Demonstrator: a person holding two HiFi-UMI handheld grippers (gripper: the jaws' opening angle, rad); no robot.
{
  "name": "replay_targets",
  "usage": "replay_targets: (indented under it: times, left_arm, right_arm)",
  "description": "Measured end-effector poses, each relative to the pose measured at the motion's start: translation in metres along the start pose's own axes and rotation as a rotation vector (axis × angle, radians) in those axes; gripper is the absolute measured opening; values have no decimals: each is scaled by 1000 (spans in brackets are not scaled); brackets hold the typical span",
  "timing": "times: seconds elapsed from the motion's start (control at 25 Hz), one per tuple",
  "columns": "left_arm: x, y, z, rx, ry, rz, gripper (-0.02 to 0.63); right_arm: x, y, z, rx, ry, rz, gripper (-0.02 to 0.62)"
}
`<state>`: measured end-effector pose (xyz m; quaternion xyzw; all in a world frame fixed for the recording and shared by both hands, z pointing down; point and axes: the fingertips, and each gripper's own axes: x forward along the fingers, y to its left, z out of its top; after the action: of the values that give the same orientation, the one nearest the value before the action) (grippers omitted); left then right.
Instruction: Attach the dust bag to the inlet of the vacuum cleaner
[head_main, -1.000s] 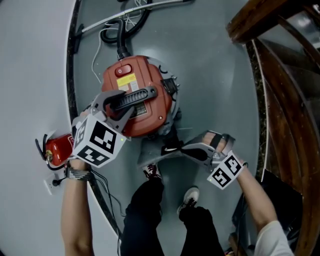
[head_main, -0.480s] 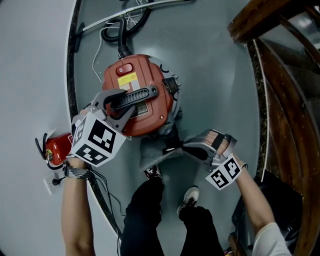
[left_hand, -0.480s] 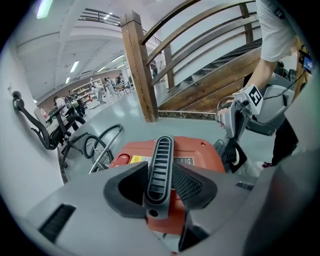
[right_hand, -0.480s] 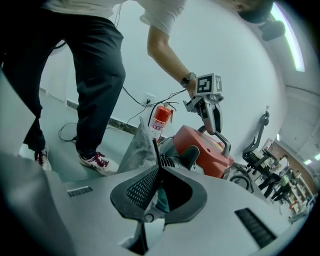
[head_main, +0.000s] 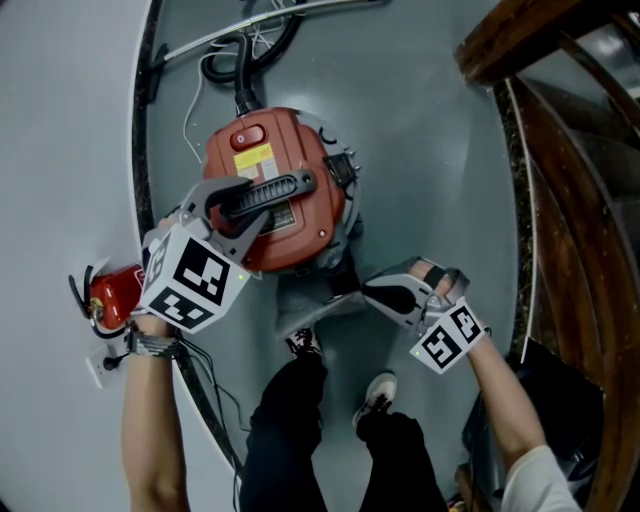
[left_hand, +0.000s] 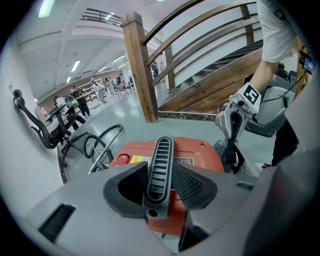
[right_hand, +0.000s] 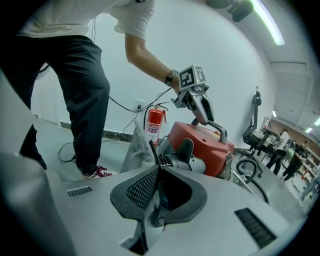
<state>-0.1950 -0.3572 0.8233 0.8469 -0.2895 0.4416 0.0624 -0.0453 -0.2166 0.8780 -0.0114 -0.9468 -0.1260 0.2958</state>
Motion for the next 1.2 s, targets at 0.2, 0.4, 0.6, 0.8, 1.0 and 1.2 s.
replay_targets:
  times: [0.2, 0.4, 0.6, 0.8, 1.0, 1.2]
  left_arm:
    - [-2, 2, 3, -2, -2, 1, 149]
    - [0, 0, 1, -6, -1, -5, 149]
    - [0, 0, 2, -6, 5, -10, 149]
    - [-2, 2, 3, -16, -2, 2, 150]
    - [-1, 3, 2, -30, -6, 11, 152]
    - [-1, 2, 3, -28, 1, 8, 152]
  right_arm:
    - [-1, -5, -3, 82, -15, -16, 40]
    - [-5, -3, -9, 100, -3, -44, 38]
    - [-7, 2, -12, -25, 42, -38, 38]
    - [-2, -5, -10, -75, 62, -6, 40]
    - [0, -4, -6, -33, 67, 30, 40]
    - [-7, -5, -2, 41, 28, 0, 40]
